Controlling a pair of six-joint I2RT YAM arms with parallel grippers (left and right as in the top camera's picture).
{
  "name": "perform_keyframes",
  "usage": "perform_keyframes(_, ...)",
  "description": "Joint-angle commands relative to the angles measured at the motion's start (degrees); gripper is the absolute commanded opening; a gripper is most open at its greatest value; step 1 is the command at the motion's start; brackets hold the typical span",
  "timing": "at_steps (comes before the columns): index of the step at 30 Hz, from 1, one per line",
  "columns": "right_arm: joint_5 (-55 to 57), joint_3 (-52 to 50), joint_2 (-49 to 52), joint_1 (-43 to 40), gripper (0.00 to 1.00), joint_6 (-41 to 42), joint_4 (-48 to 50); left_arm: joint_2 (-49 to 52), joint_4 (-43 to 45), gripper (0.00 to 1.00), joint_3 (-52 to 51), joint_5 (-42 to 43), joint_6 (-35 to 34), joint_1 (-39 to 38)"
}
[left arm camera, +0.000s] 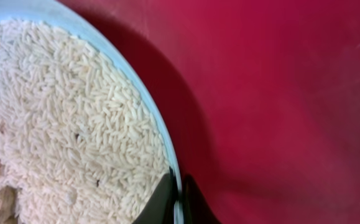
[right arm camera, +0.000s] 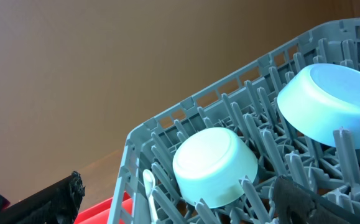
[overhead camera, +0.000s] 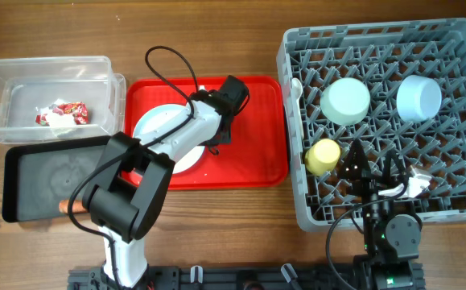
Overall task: Sort waste into correct bins and load items into the dishwasher rack
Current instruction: 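Lift the plate left and tip the rice onto the black tray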
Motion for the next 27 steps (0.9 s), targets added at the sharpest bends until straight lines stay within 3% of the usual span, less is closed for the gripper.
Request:
perform_keyframes(1, -0.48, -0.04, -0.42, -0.28, 1.0, 0.42, 0.35, -1.57, -7.63, 0.04, 6.19, -3.26, 0.22, -0.17)
perform_keyframes(13, -0.46, -0.04, -0.42, -0.28, 1.0, 0.39, 0.35, -5.68, -28.17, 0.04, 23.34, -7.45, 3.67, 0.0)
perform_keyframes(18, -0.48, -0.04, -0.42, -0.28, 1.0, 0.39, 0.35, -10.16, -34.67, 0.04, 23.41, -6.88, -1.7, 1.31)
perform_keyframes(27, -0.48, -0.04, -0.42, -0.28, 1.0, 0.39, 0.35, -15.8, -40.52, 0.04, 23.17, 4.52, -1.29, 15.91)
